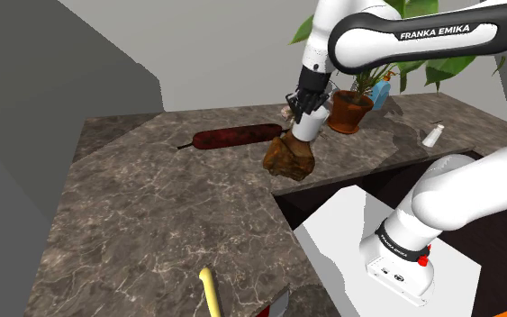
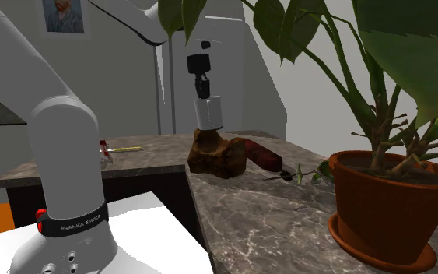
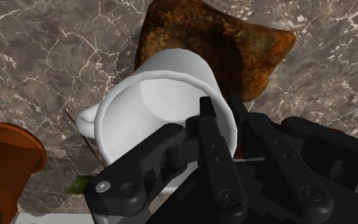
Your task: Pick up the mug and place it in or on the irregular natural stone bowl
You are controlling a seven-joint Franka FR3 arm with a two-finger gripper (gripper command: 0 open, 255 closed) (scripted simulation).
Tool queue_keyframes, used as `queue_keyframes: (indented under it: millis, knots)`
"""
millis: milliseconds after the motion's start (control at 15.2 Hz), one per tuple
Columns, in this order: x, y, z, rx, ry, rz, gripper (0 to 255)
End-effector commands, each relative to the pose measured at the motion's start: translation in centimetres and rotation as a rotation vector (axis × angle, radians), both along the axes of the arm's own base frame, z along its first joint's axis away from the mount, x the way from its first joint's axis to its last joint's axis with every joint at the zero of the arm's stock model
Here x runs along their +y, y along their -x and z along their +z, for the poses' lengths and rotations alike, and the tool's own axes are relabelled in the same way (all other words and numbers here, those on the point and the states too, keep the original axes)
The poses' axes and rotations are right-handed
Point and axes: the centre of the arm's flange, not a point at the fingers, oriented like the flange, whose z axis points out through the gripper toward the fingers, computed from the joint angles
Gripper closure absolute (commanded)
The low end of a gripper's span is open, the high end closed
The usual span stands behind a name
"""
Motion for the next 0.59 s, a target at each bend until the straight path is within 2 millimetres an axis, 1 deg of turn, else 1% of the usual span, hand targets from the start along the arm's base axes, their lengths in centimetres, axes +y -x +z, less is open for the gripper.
queue_keyframes:
  millis: [0,462,528]
  knots:
    - [-0.01,0.03,-0.74,-0.001,0.0,0.0,255]
    - [0.0,0.02,-0.74,-0.001,0.0,0.0,255]
    - [0.0,0.03,-0.74,-0.001,0.0,0.0,0]
